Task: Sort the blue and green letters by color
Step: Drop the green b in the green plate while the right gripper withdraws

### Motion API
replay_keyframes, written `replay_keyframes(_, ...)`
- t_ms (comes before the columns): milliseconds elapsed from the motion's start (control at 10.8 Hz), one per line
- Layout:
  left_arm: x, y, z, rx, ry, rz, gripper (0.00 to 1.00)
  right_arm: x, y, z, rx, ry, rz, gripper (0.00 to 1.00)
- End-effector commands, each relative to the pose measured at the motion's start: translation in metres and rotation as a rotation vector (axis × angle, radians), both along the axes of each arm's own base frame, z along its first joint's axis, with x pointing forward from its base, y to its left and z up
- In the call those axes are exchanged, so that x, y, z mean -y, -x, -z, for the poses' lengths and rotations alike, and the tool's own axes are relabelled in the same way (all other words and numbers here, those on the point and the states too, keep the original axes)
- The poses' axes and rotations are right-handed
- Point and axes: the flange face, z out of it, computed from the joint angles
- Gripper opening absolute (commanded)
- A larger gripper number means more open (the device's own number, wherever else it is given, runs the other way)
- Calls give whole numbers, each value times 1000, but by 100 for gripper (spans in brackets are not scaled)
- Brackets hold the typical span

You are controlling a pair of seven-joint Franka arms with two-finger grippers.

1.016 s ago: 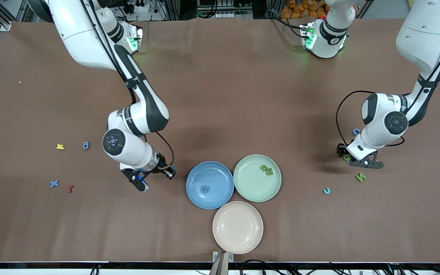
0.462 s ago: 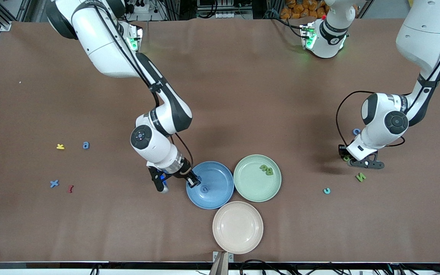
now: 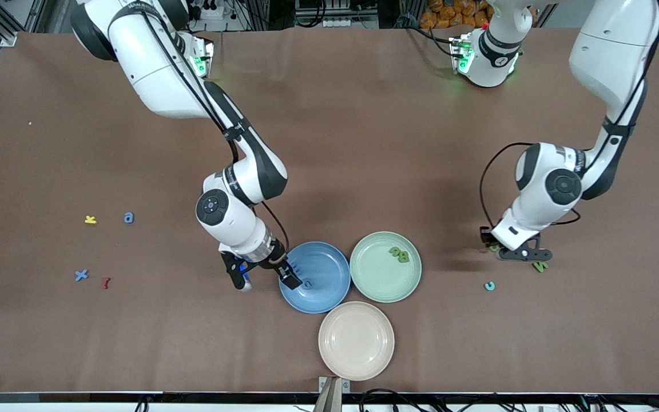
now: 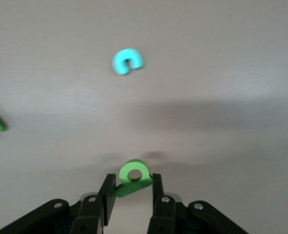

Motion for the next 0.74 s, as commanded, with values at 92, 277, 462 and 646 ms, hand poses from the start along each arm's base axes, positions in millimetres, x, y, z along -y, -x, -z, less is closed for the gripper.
replay_keyframes(92,106,-12,-21,-5,46,-161,16,74,3,6,-18,107,-199,100)
replay_keyframes(277,164,-13,-17,2,86,-237,16,124,15,14,-26,156,-336,100)
replay_keyframes(462,210,-10,-16,11,117,-286,16,173,31,4,-15,209,-472,100)
replay_keyframes(646,240,-11,-16,13,151,-318,16,226,48,4,-20,308,-640,100)
